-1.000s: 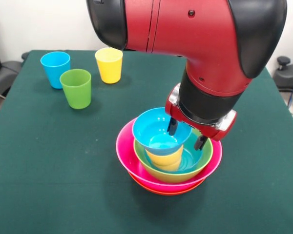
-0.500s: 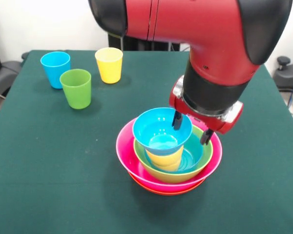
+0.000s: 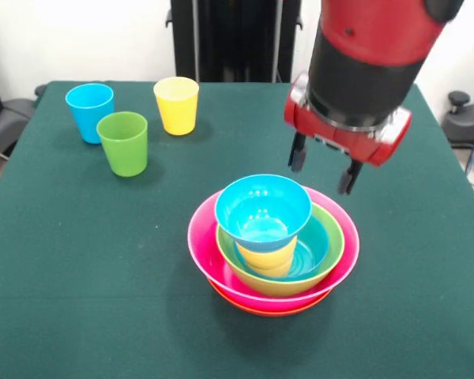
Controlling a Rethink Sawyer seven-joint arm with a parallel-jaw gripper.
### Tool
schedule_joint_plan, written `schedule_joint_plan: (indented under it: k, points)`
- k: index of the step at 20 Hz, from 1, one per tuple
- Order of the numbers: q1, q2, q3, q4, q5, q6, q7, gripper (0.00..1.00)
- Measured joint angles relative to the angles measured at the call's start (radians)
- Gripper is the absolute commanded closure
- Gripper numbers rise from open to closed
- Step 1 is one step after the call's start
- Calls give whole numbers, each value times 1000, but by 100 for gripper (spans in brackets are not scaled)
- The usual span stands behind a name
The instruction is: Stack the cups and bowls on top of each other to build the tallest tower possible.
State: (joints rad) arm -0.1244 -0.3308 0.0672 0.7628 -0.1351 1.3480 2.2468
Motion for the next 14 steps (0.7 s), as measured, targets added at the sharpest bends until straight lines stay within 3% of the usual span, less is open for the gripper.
schedule_joint_plan:
  k: [7,14]
  points:
    - [-1,-108,-10,140,1,-105,0,0]
    - [-35,-240,-9,375,5,-300,0,0]
